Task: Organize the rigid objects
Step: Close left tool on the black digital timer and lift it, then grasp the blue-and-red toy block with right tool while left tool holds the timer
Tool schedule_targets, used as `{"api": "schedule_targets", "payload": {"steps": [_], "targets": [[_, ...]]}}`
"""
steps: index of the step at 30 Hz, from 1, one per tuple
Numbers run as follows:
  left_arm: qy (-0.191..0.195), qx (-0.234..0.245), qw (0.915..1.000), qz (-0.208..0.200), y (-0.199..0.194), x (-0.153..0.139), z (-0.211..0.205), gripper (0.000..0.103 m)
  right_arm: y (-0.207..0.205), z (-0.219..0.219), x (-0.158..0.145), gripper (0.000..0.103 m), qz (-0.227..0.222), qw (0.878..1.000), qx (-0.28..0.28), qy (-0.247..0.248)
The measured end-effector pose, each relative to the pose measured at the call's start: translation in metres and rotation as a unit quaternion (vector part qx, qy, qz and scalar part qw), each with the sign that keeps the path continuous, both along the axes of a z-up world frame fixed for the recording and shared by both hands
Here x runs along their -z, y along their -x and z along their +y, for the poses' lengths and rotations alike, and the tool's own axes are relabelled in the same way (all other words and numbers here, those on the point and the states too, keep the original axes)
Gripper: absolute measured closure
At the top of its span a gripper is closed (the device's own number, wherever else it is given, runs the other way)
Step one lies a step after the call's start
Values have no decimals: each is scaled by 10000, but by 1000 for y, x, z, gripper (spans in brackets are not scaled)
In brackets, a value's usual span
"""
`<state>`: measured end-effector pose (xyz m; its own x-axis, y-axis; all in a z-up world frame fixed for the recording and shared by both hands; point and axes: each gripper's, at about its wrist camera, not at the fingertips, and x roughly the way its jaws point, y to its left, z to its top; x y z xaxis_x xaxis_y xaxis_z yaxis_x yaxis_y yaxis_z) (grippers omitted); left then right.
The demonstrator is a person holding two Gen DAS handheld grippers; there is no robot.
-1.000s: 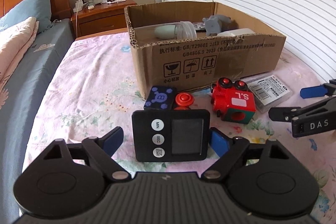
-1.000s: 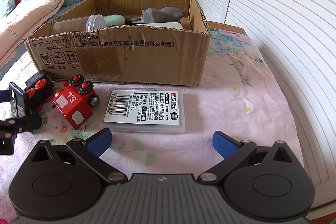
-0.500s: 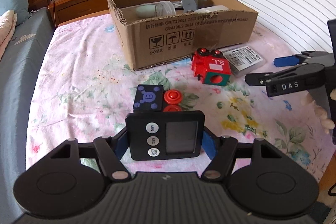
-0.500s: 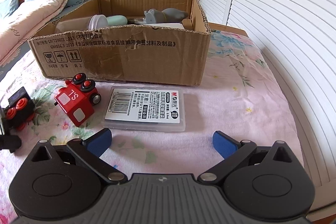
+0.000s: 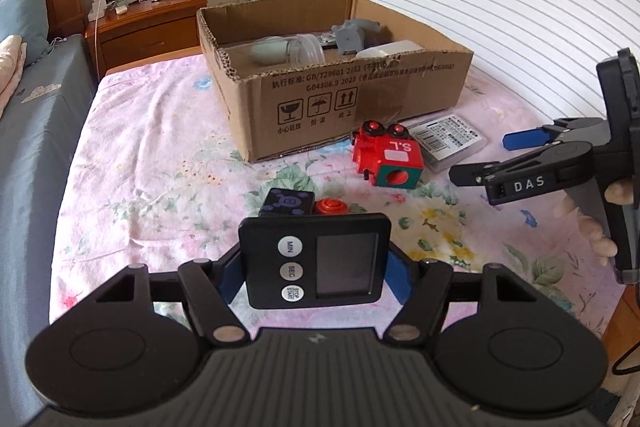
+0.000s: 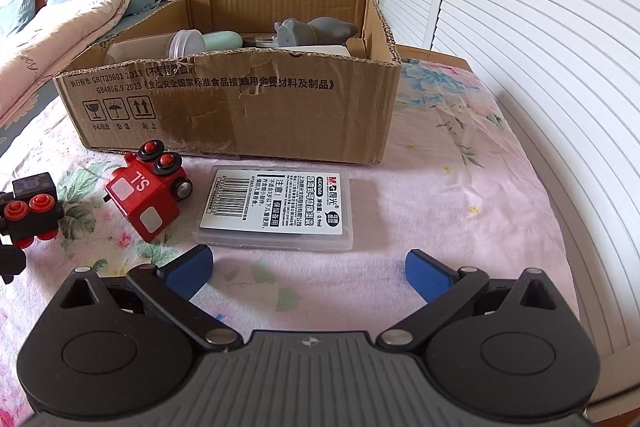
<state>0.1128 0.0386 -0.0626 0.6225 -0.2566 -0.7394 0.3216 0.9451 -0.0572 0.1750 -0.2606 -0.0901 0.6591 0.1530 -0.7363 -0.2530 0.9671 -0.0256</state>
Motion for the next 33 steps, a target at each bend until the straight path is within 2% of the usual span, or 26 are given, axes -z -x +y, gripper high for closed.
{"api": "schedule_targets", "payload": {"steps": [5,9,14,20,26,29,33], "targets": [[-125,211,9995,188,6,8,0,34,-3,2,-5,0,223,9997,-105,71],[-266,454,9984,216,15,9,0,34,4,5,-12,0,156,9994,-276,128],[-457,851,9951,206,24,8,2,34,19,18,-35,0,4,9943,-1027,-275],[-545,643,9961,272,28,7,20,33,34,60,-51,0,-123,9691,-2423,-447],[-431,267,9983,275,31,8,43,32,33,95,-43,8,31,9509,-3091,-179],[-420,381,9981,254,33,8,51,32,32,109,-37,12,84,9351,-3542,27],[-454,489,9975,227,31,8,57,32,36,129,-30,16,6,9052,-4209,584]]}}
